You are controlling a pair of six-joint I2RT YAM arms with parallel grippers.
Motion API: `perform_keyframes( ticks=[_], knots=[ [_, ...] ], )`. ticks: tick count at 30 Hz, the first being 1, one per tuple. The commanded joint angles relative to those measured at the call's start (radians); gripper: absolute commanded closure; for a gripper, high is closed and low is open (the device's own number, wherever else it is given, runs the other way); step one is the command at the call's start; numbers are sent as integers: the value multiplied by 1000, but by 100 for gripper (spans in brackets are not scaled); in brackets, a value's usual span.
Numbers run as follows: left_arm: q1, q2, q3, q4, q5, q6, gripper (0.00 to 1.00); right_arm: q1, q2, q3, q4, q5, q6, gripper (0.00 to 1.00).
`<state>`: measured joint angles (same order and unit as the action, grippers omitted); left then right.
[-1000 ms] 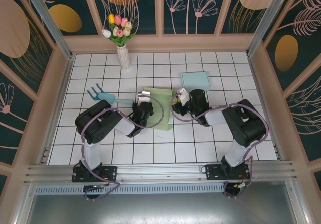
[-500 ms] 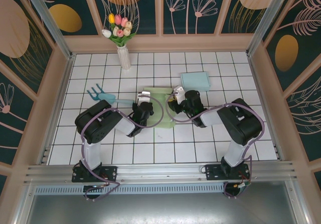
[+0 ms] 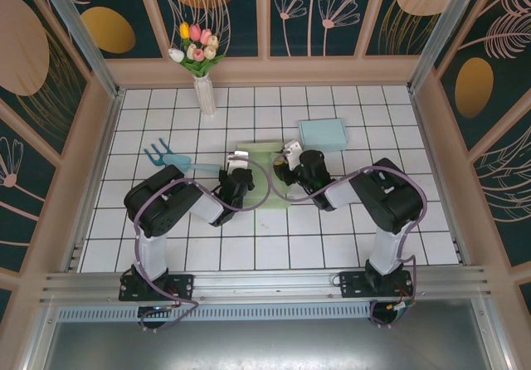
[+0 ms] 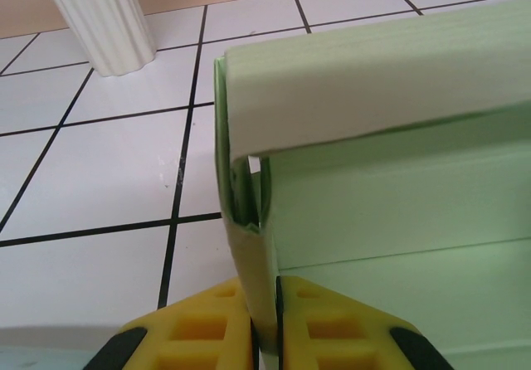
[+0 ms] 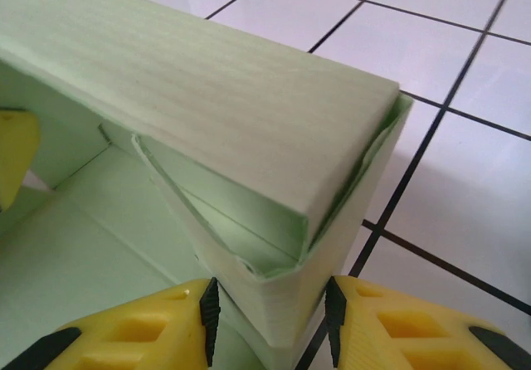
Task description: Fold the paper box
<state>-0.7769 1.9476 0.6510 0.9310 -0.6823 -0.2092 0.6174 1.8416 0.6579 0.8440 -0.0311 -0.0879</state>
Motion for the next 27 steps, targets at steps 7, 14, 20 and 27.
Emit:
perform_keyframes(
  ticks=[7, 14, 20, 27],
  knots=[
    [-10, 33, 11, -55, 44, 18, 86, 55, 66, 39, 136, 244, 130, 60],
    [-9, 38, 27, -77, 24, 2, 86, 93, 109, 63, 162, 440, 188, 65],
    [-11, 42, 37, -93, 3, -10, 85, 123, 163, 142, 77, 629, 243, 66],
    [-11, 43, 47, -107, -9, -19, 85, 107, 158, 147, -12, 779, 358, 74]
  ],
)
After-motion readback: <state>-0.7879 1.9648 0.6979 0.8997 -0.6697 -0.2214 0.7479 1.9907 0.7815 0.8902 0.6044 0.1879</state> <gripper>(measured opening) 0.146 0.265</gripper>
